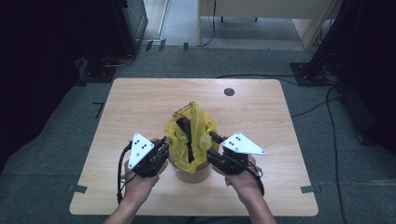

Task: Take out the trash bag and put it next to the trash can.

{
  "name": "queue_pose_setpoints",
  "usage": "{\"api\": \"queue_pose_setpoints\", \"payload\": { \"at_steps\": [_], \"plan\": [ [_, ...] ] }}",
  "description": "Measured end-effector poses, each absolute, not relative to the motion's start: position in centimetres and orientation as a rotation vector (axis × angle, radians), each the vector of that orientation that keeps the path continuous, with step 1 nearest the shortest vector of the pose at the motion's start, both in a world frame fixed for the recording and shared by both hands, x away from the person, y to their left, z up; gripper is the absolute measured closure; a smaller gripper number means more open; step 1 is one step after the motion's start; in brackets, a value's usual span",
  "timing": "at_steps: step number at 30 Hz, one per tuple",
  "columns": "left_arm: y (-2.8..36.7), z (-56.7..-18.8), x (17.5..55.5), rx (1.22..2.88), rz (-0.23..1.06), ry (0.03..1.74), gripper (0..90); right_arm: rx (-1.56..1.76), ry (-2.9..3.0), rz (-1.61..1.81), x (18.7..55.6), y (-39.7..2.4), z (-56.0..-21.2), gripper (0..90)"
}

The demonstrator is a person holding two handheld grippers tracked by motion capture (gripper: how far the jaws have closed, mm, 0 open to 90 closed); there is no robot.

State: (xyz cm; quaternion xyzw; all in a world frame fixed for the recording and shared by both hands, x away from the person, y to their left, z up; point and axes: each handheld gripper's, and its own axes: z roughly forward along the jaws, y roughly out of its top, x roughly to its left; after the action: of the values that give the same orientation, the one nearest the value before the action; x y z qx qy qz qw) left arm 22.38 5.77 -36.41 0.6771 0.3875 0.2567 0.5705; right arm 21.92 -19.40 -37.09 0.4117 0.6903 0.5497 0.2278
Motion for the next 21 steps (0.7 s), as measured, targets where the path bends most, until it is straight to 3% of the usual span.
{"api": "queue_pose_setpoints", "payload": {
  "at_steps": [7,14,21],
  "plan": [
    [5.4,-36.2,22.5,1.576,0.592,0.911,88.8,1.202,1.909,1.585,20.6,-22.5,-37.5,51.3],
    [4.5,-35.4,22.4,1.579,0.586,0.893,88.6,1.136,1.994,1.647,19.7,-21.2,-37.3,34.8],
    [3.8,-35.0,22.0,1.59,0.542,0.862,88.3,1.059,2.023,1.775,19.2,-19.2,-36.9,26.6]
  ]
}}
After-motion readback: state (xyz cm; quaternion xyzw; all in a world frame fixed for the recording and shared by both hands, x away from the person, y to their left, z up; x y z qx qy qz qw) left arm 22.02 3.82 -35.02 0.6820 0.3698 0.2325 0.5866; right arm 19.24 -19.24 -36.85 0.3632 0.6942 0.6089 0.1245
